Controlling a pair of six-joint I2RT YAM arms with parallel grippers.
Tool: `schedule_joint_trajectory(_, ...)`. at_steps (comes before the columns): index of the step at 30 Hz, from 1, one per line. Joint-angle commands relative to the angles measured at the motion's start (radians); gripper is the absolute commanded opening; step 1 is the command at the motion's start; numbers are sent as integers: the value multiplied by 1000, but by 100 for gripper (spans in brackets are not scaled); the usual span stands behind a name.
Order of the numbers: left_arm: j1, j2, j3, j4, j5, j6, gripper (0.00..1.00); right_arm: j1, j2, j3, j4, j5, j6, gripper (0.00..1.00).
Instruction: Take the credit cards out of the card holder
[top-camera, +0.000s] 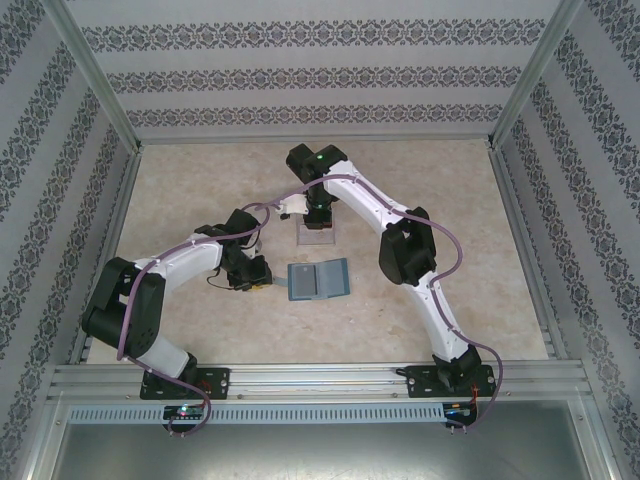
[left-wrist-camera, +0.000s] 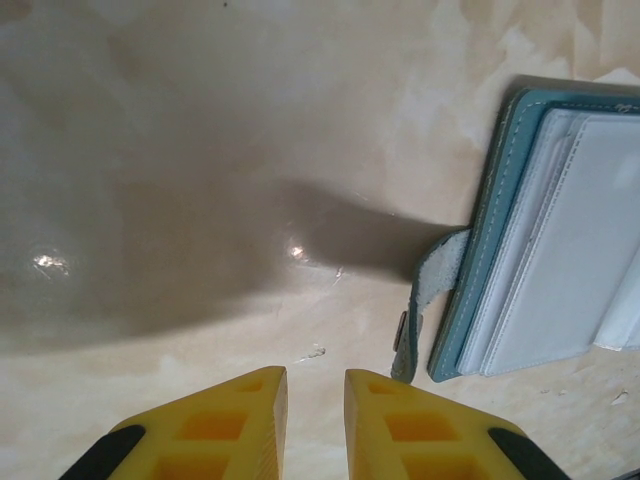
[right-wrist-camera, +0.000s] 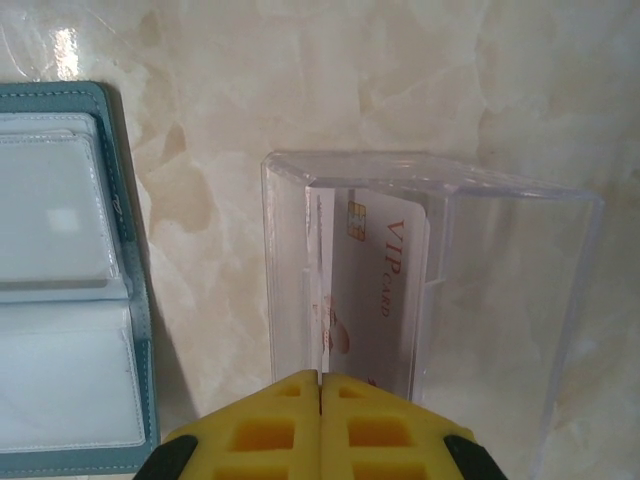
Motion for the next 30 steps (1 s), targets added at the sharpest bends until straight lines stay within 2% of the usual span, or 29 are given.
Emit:
schedule_joint_trajectory(1,11,8,26,-18,-14,4,22,-6,29,29,-38,-52,-19,2)
schedule_joint_trajectory(13,11,4,23,-21,-12,6,22,-9,44,37,-15,-27,3,16)
schedule_joint_trajectory(30,12,-11,20,-21,-13,3,22,-17,-12,-2,76,38,27,24)
